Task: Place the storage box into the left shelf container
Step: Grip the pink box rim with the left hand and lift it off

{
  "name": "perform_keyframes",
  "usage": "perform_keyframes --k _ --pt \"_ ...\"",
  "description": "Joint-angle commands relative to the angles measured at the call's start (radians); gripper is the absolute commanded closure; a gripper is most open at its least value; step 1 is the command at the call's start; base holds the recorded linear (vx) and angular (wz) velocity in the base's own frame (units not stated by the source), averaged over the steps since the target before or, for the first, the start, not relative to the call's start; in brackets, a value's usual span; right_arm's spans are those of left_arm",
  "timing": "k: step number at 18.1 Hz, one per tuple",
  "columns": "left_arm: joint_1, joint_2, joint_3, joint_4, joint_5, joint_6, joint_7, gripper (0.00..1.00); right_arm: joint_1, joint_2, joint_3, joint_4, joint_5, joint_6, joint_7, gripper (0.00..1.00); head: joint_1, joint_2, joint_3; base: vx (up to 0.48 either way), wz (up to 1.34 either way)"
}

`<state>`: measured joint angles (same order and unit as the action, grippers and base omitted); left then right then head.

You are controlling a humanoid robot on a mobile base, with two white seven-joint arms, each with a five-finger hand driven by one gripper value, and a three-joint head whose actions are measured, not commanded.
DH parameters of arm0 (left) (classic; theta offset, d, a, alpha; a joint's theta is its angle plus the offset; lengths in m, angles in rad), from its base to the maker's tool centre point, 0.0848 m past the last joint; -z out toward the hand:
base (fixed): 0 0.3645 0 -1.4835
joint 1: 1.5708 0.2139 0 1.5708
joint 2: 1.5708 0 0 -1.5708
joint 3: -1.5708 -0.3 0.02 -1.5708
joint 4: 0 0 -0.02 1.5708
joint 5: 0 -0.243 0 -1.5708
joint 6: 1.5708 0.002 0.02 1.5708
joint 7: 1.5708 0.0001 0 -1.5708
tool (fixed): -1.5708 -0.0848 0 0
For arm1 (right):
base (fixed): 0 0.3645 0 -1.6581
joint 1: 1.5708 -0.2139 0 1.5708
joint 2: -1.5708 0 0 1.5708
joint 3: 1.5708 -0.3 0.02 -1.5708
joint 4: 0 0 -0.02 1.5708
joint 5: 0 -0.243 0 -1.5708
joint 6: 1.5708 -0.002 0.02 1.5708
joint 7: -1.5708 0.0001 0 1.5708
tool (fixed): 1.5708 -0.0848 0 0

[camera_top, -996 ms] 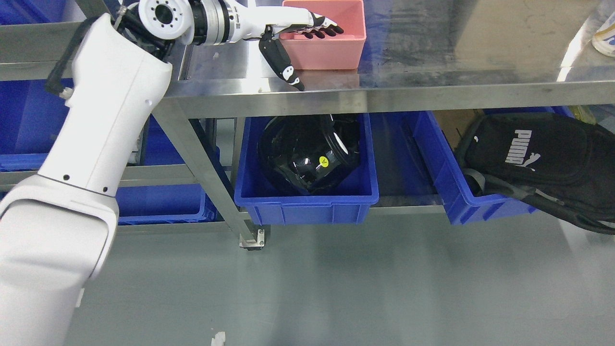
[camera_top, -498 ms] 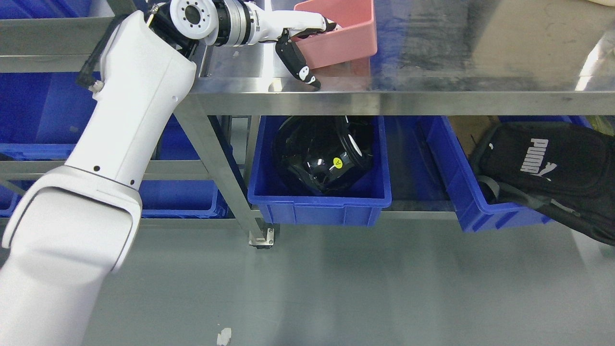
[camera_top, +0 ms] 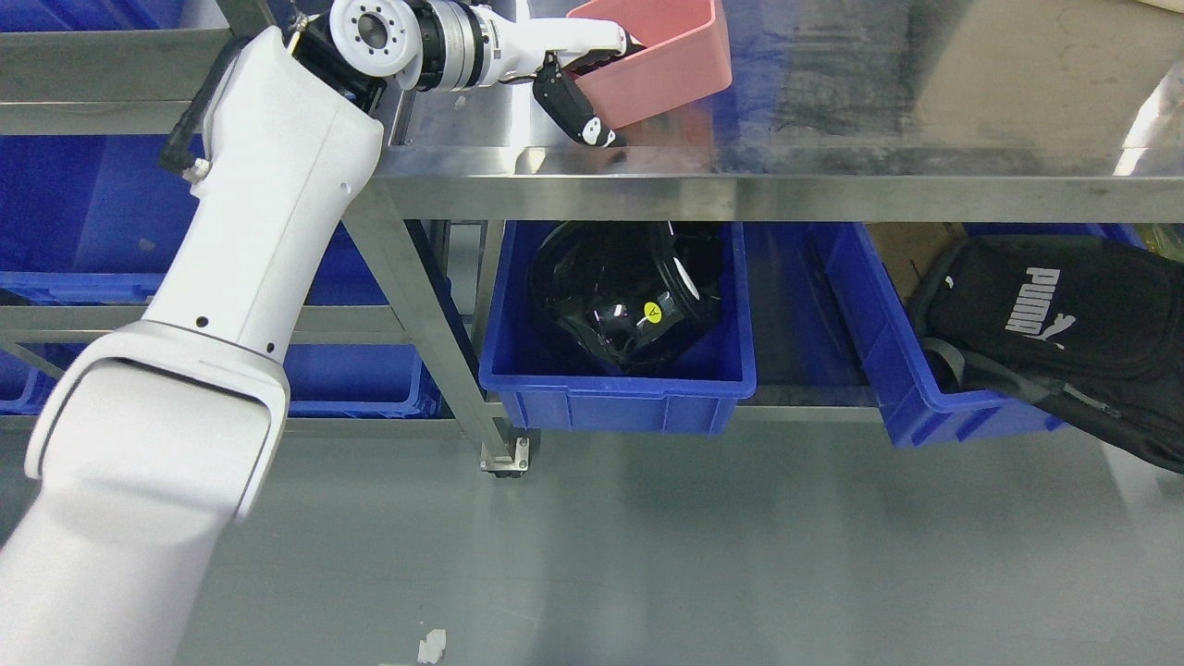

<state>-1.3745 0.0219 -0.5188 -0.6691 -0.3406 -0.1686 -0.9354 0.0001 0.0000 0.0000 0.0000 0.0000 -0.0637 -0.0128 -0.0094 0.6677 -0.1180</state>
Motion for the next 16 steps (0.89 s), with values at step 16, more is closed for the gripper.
perform_keyframes --k 16 --pt "-0.003 -0.004 0.358 -0.297 0.012 -0.074 -0.079 0.99 -0.006 -0.017 -0.003 -0.017 -0.002 -0.001 -0.001 0.00 0.0000 0.000 0.000 0.001 -0.01"
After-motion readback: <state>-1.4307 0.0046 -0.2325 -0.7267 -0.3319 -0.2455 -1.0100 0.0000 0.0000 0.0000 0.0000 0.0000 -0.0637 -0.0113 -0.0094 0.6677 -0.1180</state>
